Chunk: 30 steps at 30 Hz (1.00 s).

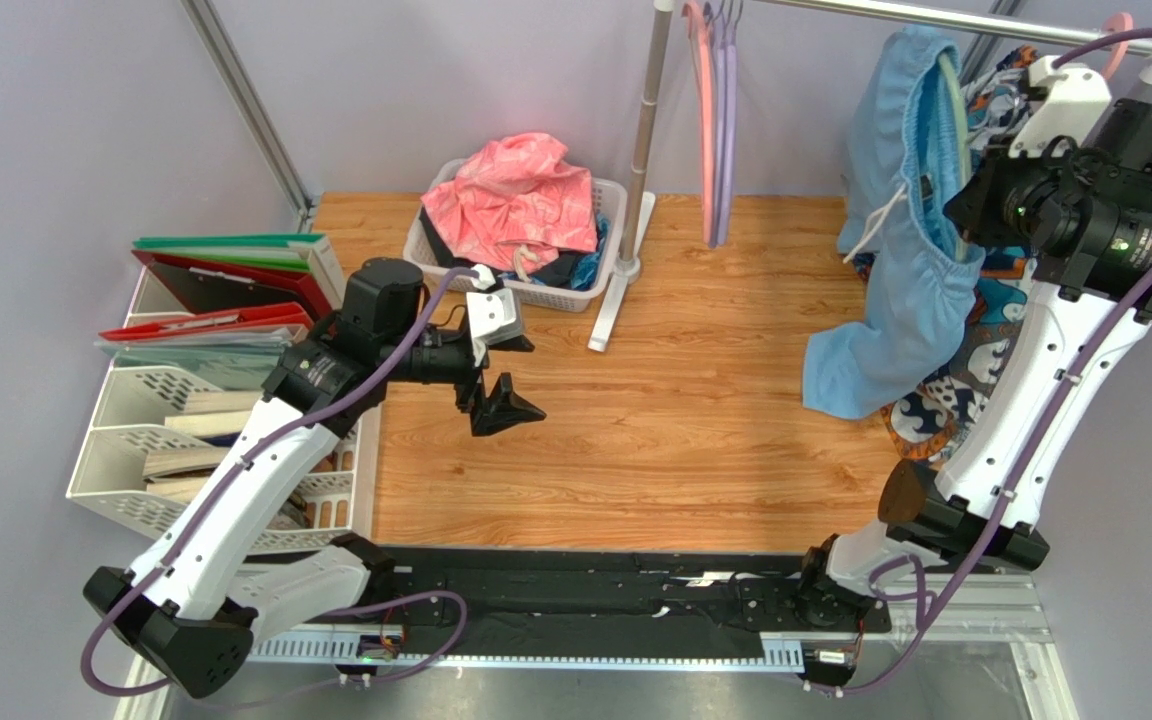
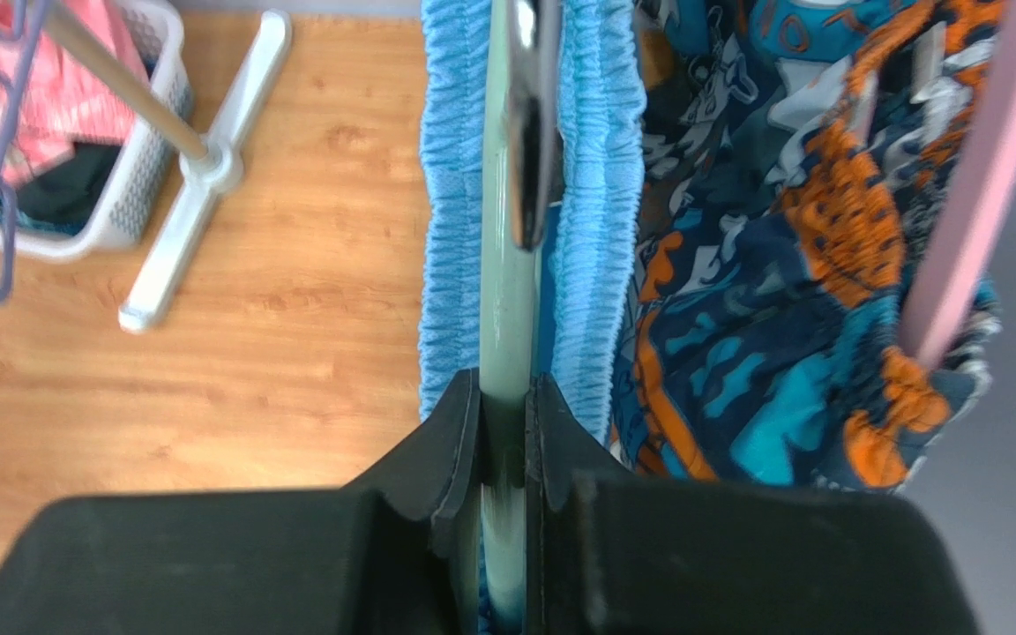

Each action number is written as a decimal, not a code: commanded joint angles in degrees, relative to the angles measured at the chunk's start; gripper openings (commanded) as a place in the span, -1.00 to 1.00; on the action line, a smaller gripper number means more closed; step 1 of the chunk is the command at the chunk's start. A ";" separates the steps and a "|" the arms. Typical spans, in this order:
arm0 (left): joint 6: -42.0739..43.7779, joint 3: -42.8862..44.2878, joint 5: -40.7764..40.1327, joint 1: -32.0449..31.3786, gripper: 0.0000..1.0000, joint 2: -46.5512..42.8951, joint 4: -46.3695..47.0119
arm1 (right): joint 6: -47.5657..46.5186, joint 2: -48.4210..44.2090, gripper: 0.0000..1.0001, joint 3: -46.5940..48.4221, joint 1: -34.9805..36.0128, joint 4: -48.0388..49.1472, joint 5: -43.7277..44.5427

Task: Place the shorts on the hanger

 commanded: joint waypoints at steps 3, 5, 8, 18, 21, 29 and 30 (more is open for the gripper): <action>-0.19 -2.43 0.75 0.16 0.99 -2.55 2.41 | 8.25 3.11 -1.00 5.39 -3.56 17.64 -4.68; -0.37 -3.92 0.84 0.16 0.99 -3.07 2.85 | 8.87 5.57 -1.00 8.55 -3.57 19.05 -3.89; -0.98 -5.59 1.02 0.07 0.98 -3.52 4.17 | 10.01 8.56 -1.00 11.64 -3.57 22.21 -2.58; -1.07 -7.18 1.98 0.16 0.99 -4.04 3.21 | 10.98 16.55 -1.00 15.51 -3.57 29.16 1.82; -1.33 -7.36 2.16 0.16 0.99 -4.04 2.94 | 12.20 17.52 -1.00 15.59 -3.57 32.15 2.34; -0.81 -7.97 1.54 0.16 0.99 -4.66 2.24 | 13.09 20.60 -1.00 15.68 -2.60 34.97 4.46; -0.72 -8.15 1.46 0.16 0.99 -4.83 2.24 | 12.91 21.04 -1.00 15.42 -2.43 34.88 4.81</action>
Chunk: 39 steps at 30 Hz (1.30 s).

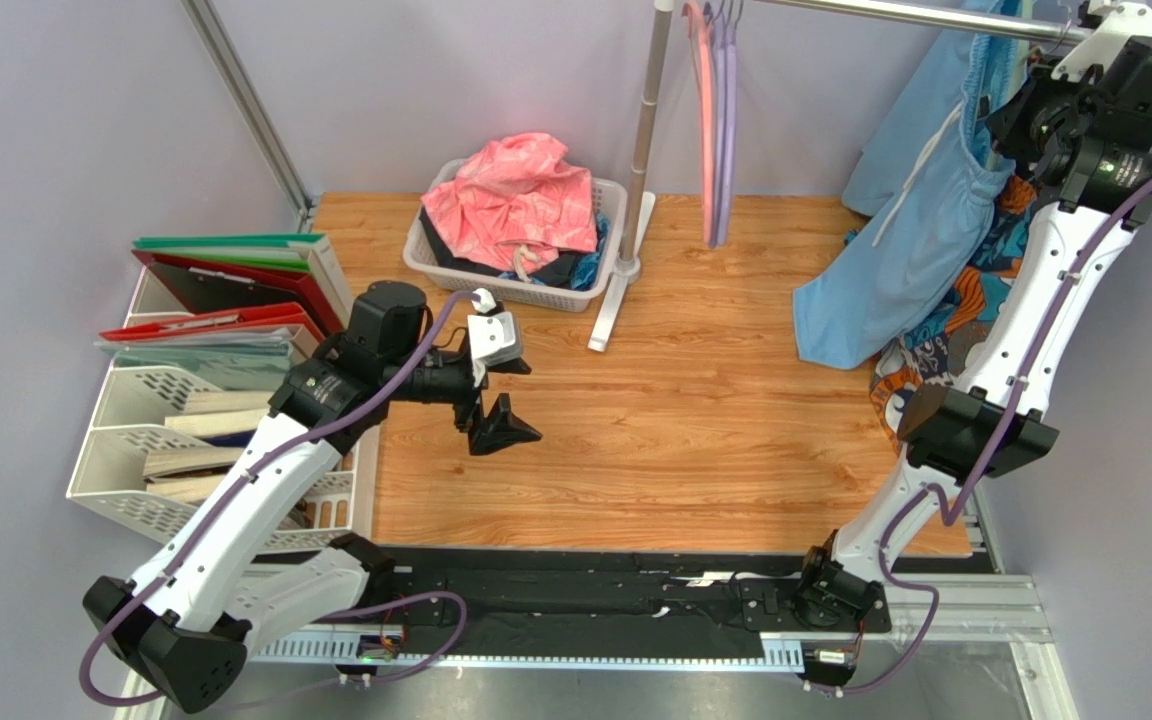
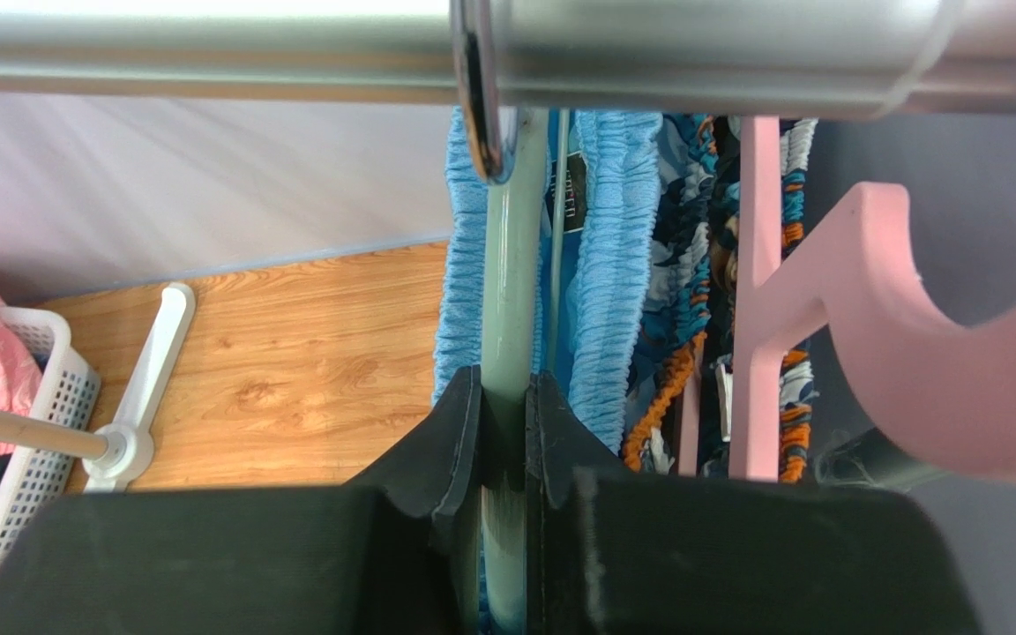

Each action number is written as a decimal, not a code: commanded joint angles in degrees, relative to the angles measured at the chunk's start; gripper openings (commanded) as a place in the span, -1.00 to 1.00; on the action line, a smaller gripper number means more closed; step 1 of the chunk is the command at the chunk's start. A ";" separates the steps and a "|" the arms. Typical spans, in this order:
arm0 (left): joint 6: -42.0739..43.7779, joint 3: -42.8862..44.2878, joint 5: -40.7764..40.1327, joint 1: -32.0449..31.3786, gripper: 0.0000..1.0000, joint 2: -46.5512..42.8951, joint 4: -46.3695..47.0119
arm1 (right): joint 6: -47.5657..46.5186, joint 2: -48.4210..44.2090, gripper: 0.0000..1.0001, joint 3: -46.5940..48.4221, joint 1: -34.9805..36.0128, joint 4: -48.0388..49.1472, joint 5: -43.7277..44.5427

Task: Place the shorts on the hanger

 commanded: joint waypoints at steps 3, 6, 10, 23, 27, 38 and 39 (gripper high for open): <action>-0.30 -0.76 0.91 0.16 0.99 -1.53 0.07 | 0.63 0.02 -1.00 2.44 1.18 10.77 2.65; -0.13 -0.93 0.65 0.16 0.99 -1.71 -0.02 | 0.63 -0.33 -1.00 1.55 1.10 10.51 3.61; 0.14 -1.29 0.21 0.16 0.99 -1.54 -0.10 | 1.77 -1.30 -1.00 -0.03 1.10 10.42 5.99; 0.40 -2.52 -0.06 0.16 0.99 -1.80 -0.81 | 0.63 -6.30 -0.31 -4.42 0.57 9.54 7.22; -0.04 -2.43 0.03 0.16 0.98 -2.06 -0.89 | 0.10 -10.08 0.07 -6.09 0.66 9.71 7.22; -3.90 -1.20 -2.51 0.16 0.99 -2.68 -0.63 | -2.27 -20.97 0.73 -8.82 0.66 10.51 9.87; -4.78 -0.85 -3.22 0.16 0.99 -2.50 -0.63 | -2.36 -21.68 0.74 -8.82 0.57 10.33 8.73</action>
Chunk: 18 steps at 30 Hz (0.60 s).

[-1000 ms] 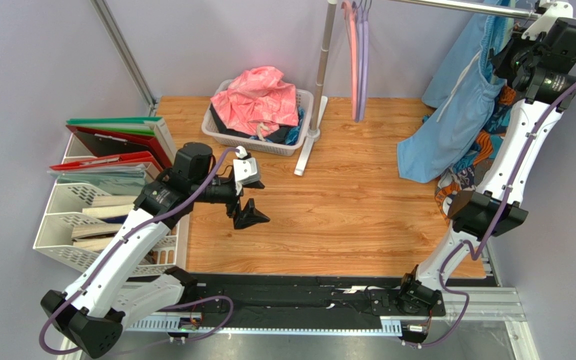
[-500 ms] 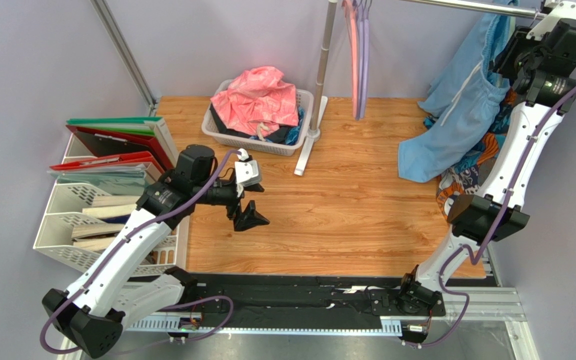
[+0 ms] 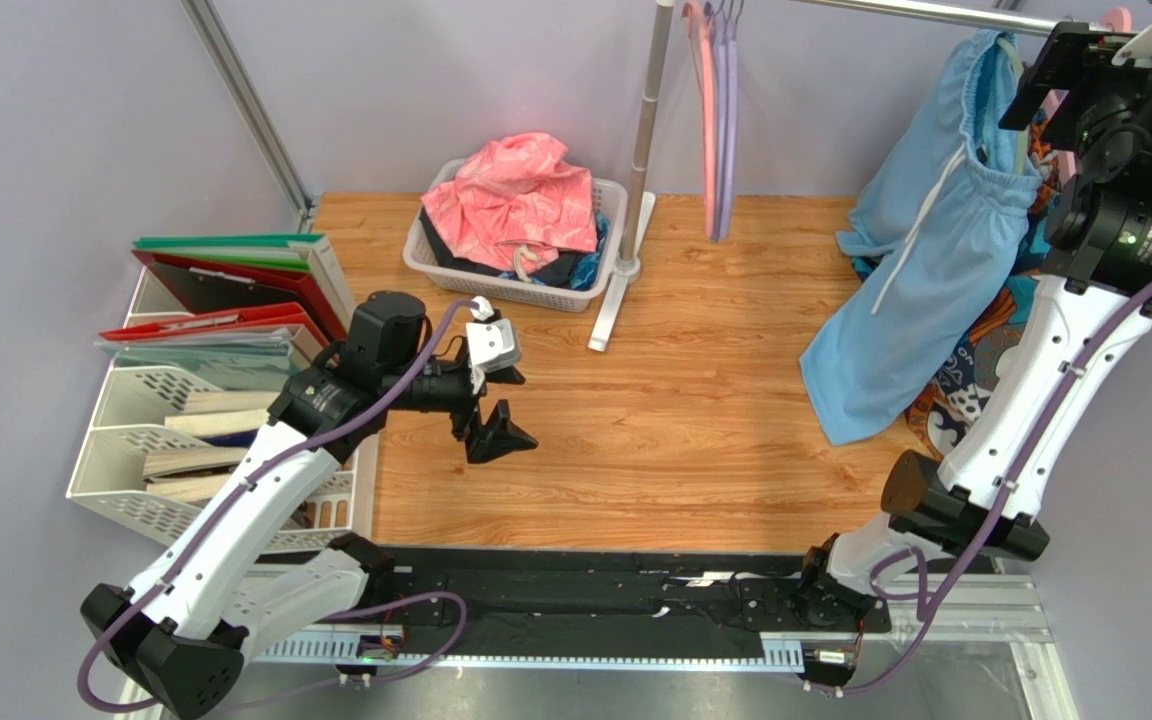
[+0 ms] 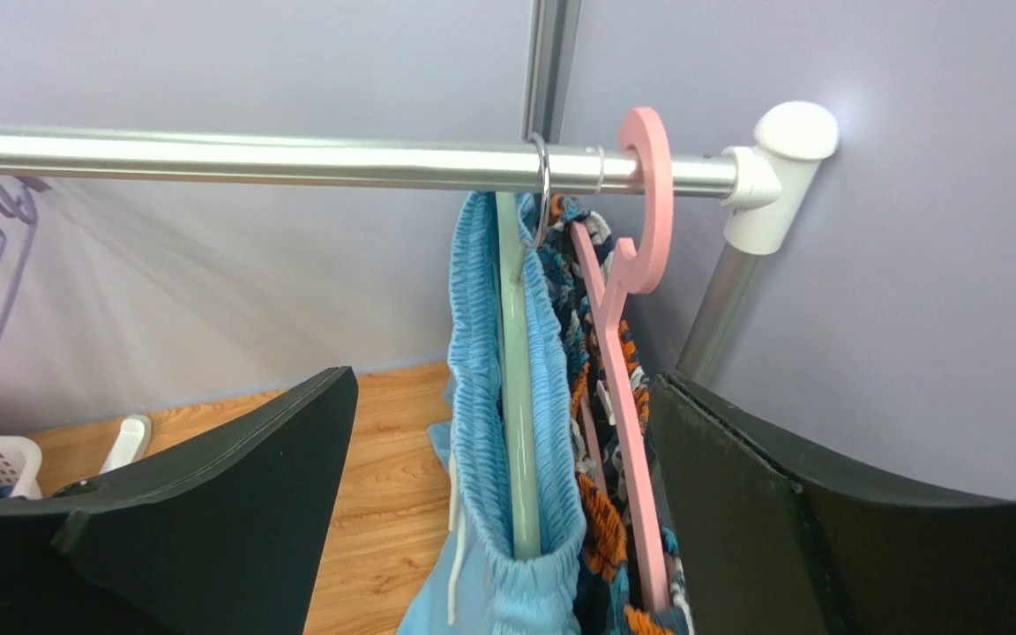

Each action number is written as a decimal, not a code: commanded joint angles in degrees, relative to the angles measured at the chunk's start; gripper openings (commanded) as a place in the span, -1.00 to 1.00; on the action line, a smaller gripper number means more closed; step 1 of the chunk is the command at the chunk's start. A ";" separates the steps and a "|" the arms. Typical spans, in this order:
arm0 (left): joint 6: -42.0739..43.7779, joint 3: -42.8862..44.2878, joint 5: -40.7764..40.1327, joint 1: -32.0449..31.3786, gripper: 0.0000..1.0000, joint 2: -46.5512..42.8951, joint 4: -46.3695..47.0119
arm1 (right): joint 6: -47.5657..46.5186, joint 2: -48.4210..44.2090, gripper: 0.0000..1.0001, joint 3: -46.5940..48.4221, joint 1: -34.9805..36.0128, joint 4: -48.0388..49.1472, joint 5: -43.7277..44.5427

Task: Place the shorts on the hanger

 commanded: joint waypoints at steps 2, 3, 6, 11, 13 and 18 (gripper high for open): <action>-5.93 3.10 -4.14 0.16 0.99 0.27 -0.39 | -1.09 -4.97 0.77 0.36 -0.17 1.44 -6.33; -6.63 3.99 -4.85 0.25 0.99 0.89 -1.18 | -0.92 -5.76 0.78 0.62 0.44 -0.92 -8.09; -9.09 9.08 -6.26 1.47 0.98 5.19 -5.13 | -0.30 -7.08 0.80 -0.68 2.62 -6.80 -13.81; -10.50 17.42 -1.78 10.51 0.99 11.08 -10.66 | 1.71 -11.99 0.80 -14.37 8.34 -9.39 -18.12; -9.72 20.33 -1.08 12.46 0.99 13.88 -13.82 | 2.33 -15.85 0.80 -23.86 11.50 -8.16 -18.39; -8.31 23.68 -1.43 15.80 0.99 15.31 -19.64 | 0.67 -24.30 0.82 -45.72 18.10 -4.55 -19.53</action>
